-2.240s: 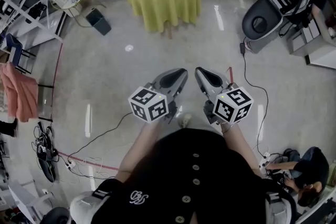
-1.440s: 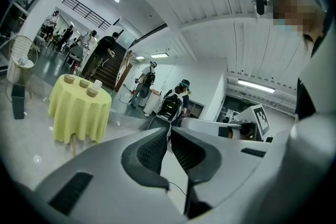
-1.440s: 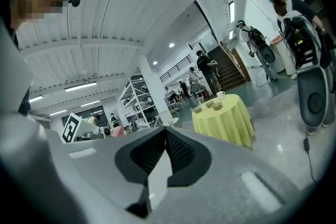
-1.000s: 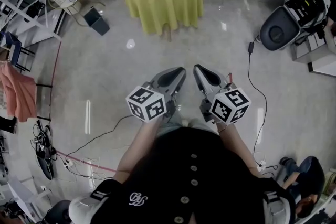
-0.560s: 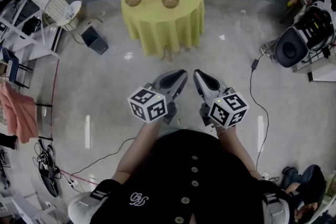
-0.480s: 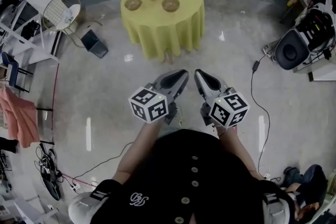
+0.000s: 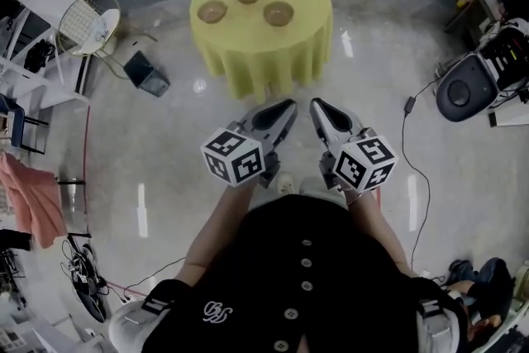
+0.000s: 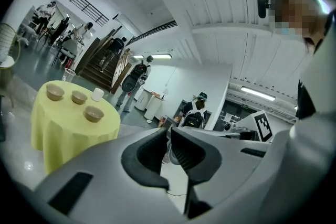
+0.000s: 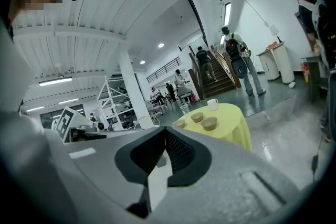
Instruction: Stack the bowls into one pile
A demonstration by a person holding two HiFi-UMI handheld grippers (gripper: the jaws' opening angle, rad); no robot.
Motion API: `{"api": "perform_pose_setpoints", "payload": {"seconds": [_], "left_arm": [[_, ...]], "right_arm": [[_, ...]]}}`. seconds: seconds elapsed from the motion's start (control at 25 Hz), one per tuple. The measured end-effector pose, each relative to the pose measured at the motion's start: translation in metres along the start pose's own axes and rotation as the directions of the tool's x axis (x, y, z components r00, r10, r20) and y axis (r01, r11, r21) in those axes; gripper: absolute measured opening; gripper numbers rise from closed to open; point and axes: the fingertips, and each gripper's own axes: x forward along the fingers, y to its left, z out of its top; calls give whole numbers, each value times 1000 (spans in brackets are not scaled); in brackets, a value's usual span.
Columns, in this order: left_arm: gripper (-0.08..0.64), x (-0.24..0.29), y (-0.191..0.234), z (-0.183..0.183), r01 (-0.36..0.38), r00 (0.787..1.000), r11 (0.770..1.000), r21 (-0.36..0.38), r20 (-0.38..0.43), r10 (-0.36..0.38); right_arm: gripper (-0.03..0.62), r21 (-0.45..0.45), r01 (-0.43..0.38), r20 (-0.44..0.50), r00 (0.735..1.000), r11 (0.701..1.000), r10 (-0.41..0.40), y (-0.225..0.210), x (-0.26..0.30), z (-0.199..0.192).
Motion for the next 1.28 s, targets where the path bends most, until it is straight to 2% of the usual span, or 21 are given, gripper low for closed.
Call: {"api": "perform_pose_setpoints", "payload": {"seconds": [0.16,0.52,0.8,1.28], "left_arm": [[32,2,19,4,-4,1000,999,-35,-7,4],[32,26,55,10,-24,999,998,-62,-22,23],[32,58,99,28,-56,998,994,-89,-11,56],[34,132,173,75,-113,993,991,-74,-27,112]], "right_arm": [[3,-9,23,-53,998,1000,-23,-5,21,-3],[3,-1,45,-68,997,999,-45,-40,54,3],[3,-17,25,-85,996,1000,-27,-73,99,18],[3,-12,-19,-120,993,1000,18,-152,188,59]]}}
